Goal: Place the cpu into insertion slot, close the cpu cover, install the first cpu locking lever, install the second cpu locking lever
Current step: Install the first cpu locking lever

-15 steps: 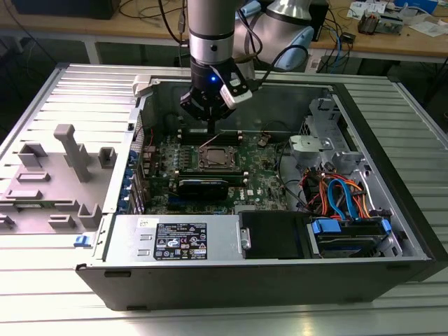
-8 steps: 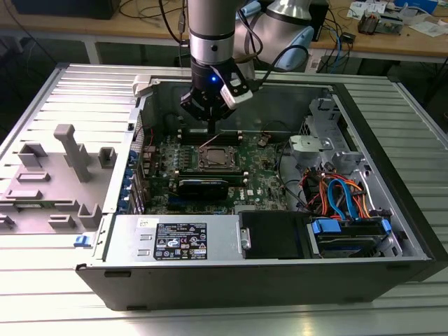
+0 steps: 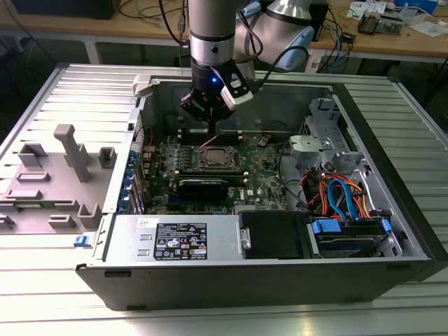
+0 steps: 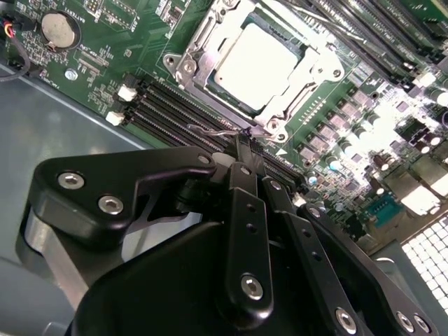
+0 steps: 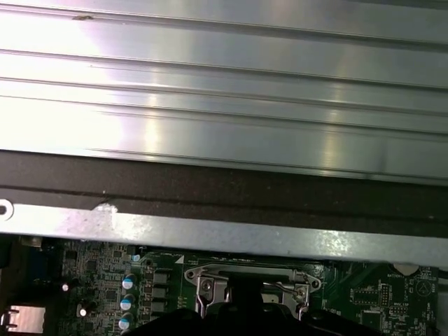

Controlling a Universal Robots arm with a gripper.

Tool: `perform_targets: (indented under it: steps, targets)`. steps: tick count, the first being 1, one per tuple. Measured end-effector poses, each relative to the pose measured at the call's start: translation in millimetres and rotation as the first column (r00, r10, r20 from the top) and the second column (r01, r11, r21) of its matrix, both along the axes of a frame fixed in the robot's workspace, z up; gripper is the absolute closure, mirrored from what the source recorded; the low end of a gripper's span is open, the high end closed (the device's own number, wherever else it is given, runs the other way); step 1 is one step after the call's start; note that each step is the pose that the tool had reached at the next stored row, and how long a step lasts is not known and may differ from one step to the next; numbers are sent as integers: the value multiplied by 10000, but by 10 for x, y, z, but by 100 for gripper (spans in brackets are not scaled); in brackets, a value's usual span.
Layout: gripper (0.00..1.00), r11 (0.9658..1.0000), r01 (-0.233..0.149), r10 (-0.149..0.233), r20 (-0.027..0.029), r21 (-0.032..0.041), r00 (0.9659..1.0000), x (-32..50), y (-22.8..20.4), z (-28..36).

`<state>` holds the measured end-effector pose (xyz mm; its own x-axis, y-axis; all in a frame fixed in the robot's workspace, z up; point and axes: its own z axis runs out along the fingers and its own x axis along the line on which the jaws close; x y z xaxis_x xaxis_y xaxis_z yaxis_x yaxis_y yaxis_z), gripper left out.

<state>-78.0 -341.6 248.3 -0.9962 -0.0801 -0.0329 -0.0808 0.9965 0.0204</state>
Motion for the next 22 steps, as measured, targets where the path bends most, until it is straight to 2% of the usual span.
perform_targets:
  steps: [1, 3, 18, 22]
  targets:
    - [89, 10000, 16, -16, 2, 56, 10000, 2, 1, -8]
    - [89, 9999, 34, -34, 1, 100, 10000, 4, 1, -15]
    - [89, 9999, 45, -45, 1, 102, 10000, 9, 1, -25]
    - [89, 9999, 58, -58, 2, 97, 10000, 17, 26, -42]
